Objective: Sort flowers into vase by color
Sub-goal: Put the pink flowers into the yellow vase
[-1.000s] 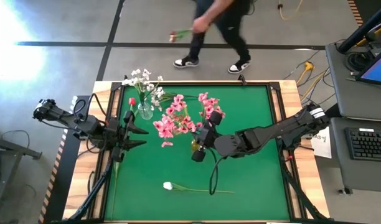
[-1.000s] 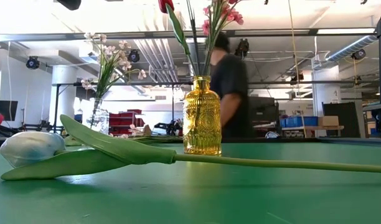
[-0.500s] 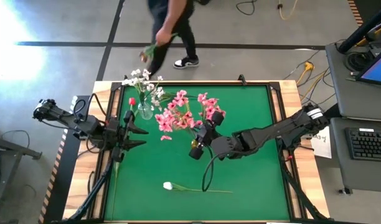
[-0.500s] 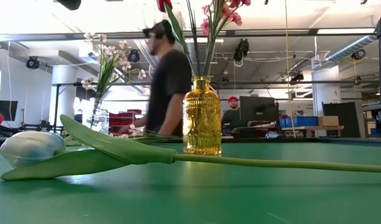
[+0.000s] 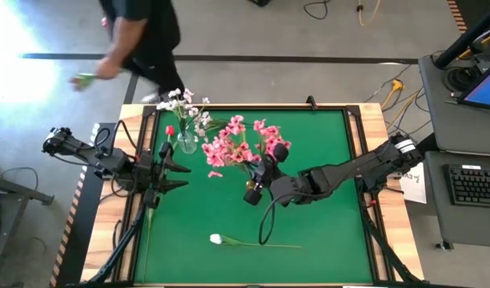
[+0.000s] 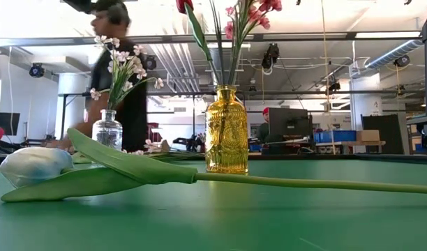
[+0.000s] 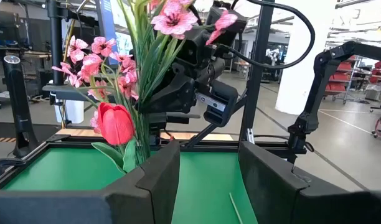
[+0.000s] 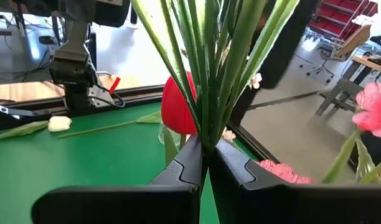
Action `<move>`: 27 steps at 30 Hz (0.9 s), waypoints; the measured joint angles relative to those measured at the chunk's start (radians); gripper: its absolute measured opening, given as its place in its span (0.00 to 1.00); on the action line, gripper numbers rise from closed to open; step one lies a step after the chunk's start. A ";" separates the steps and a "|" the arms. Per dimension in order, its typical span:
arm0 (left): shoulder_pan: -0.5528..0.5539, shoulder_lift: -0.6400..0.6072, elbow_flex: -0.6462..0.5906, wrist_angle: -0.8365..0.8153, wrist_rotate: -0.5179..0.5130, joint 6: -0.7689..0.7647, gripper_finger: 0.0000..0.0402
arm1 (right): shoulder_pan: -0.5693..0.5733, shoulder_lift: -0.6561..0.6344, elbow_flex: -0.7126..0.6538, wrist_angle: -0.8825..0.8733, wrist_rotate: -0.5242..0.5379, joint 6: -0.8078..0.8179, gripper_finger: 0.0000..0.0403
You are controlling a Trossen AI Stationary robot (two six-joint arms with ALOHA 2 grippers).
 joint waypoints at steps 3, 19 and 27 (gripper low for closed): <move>0.000 0.000 0.000 0.000 0.000 0.000 0.38 | 0.000 0.000 0.000 -0.002 0.000 0.005 0.03; 0.000 0.000 0.000 -0.003 0.000 0.000 0.38 | 0.000 0.000 0.000 -0.020 -0.003 0.019 0.11; 0.000 0.000 0.000 -0.004 0.000 0.000 0.38 | 0.000 0.000 0.000 -0.052 0.000 0.044 0.34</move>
